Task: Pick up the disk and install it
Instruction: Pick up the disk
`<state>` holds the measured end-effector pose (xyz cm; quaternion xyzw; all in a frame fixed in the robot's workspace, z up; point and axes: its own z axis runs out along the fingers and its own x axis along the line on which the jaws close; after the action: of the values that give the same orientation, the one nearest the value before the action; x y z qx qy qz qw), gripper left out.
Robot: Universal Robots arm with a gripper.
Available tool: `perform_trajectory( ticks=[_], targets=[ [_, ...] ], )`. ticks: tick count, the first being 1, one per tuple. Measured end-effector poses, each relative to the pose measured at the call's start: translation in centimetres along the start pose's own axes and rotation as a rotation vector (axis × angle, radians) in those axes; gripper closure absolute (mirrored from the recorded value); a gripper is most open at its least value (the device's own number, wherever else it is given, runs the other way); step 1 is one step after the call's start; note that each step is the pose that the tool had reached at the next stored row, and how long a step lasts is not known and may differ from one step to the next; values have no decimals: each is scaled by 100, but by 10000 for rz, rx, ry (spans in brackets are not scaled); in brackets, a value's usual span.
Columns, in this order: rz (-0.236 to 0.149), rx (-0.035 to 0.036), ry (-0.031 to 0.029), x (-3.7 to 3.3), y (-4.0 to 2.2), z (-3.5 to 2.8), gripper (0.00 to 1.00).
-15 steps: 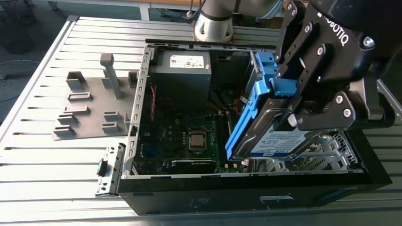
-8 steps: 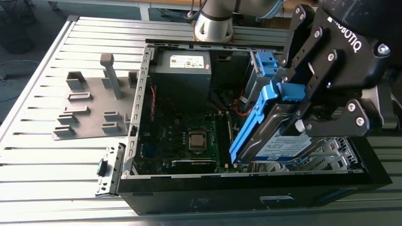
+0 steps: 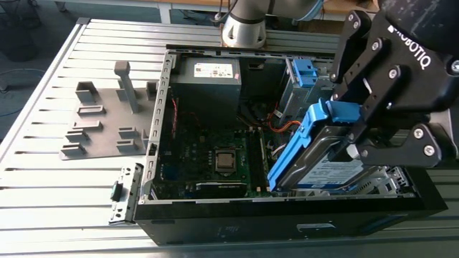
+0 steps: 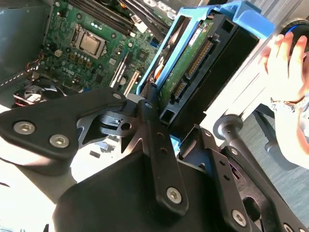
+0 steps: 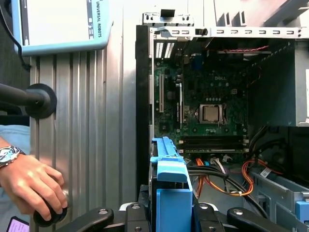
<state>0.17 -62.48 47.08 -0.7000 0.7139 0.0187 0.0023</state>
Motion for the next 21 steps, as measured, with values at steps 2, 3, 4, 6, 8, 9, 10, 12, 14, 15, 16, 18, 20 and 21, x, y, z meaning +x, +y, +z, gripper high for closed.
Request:
perform_trajectory(
  ticks=[2,3,4,6,8,9,10,12,14,15,16,18,20,21],
  targets=[
    [9,-3,0,16,-22,-1,63],
    [12,-6,1,23,-36,-1,63],
    [14,-10,0,27,-55,-1,63],
    [20,-13,-9,30,-89,2,63],
    [22,-17,-36,30,-129,5,63],
    [23,-18,-52,29,-149,9,63],
    [24,-22,-62,29,-174,12,63],
    [24,-31,-86,28,-228,19,63],
    [25,-42,-113,26,-287,29,63],
    [24,-49,-128,25,-317,34,63],
    [24,-56,-145,24,-345,40,63],
    [23,-73,-183,21,-401,54,63],
    [24,-90,-233,19,-451,70,63],
    [25,-105,-248,17,-489,76,63]
  ],
)
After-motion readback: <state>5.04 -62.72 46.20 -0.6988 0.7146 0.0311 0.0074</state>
